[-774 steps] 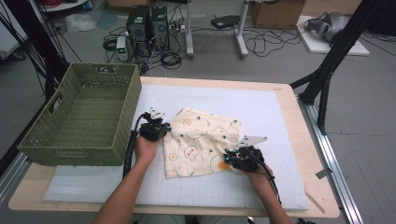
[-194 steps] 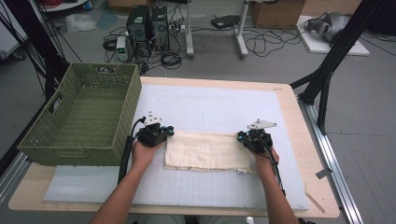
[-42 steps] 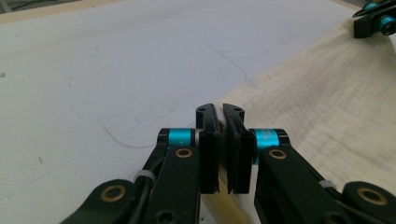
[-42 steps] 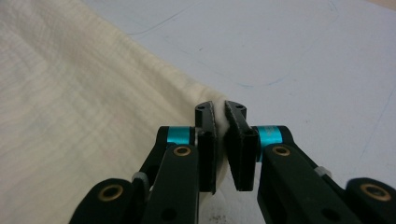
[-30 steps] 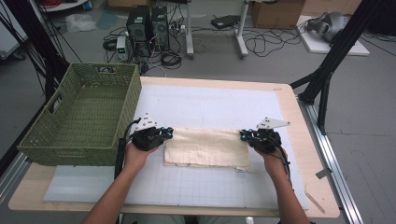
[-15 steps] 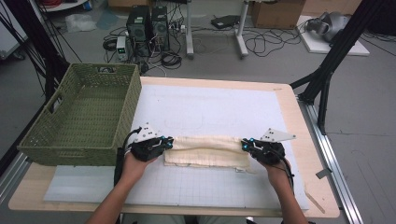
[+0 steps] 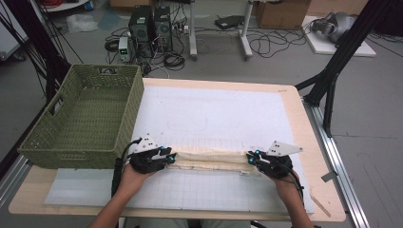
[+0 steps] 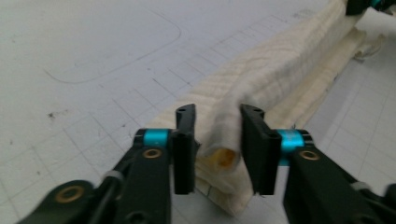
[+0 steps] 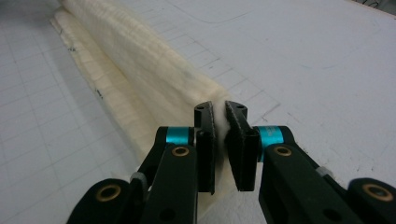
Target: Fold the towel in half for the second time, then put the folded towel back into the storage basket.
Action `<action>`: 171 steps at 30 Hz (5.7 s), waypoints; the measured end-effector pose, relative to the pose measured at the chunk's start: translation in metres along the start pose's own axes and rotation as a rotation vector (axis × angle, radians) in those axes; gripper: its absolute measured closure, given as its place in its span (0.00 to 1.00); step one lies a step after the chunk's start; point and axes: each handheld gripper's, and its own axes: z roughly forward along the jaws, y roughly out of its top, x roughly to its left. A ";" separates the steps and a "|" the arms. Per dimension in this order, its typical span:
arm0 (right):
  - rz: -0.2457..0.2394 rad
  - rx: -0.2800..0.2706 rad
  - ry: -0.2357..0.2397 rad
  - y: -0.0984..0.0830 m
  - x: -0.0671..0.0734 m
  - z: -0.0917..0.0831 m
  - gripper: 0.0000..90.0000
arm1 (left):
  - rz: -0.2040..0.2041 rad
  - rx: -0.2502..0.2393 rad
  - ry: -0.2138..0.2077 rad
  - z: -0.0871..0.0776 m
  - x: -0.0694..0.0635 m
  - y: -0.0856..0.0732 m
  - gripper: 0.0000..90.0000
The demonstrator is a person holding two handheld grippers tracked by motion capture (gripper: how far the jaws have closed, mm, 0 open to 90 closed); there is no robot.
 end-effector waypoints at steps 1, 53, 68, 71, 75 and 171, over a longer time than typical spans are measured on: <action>-0.001 0.003 0.002 -0.001 0.001 -0.001 0.92 | -0.012 -0.024 0.002 -0.002 0.002 0.004 0.59; 0.126 0.117 -0.025 0.009 0.016 0.031 0.68 | 0.026 0.098 -0.004 0.034 -0.015 -0.004 0.70; 0.122 0.119 -0.114 -0.015 0.005 0.010 0.68 | 0.062 0.152 0.056 0.034 -0.017 -0.005 0.78; 0.133 0.125 -0.124 -0.015 0.006 0.010 0.68 | 0.074 0.157 0.064 0.032 -0.017 -0.006 0.81; 0.115 0.132 -0.142 -0.014 0.008 0.010 0.68 | 0.072 0.155 0.069 0.029 -0.016 -0.007 0.81; 0.173 -0.030 -0.114 -0.006 -0.006 -0.031 0.12 | -0.108 0.118 0.070 0.004 -0.008 -0.009 0.45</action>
